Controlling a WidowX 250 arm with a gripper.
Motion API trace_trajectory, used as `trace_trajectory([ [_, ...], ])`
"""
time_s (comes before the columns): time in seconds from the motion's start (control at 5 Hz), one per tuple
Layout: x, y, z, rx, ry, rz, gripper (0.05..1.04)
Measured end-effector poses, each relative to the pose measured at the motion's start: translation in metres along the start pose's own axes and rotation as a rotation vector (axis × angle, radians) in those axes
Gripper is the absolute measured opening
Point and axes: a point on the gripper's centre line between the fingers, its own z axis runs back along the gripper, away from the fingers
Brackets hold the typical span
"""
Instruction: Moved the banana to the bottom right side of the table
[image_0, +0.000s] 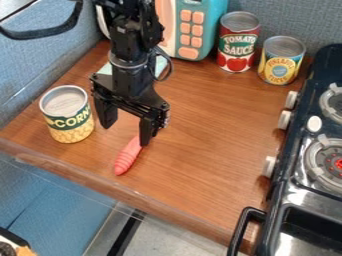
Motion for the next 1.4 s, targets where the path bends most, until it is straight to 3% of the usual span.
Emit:
trace_trajectory([
  [0.2,-0.003,-0.001,-0.008,-0.006,0.034,0.0,1.0],
  [0.8,0.084,0.07,-0.007,0.004,-0.037,0.145,1.0],
  [1.0,0.102,0.092,-0.01,0.012,-0.048,0.197,1.0],
  [1.4,0.13,0.116,-0.037,0.014,-0.025,0.261,1.0],
])
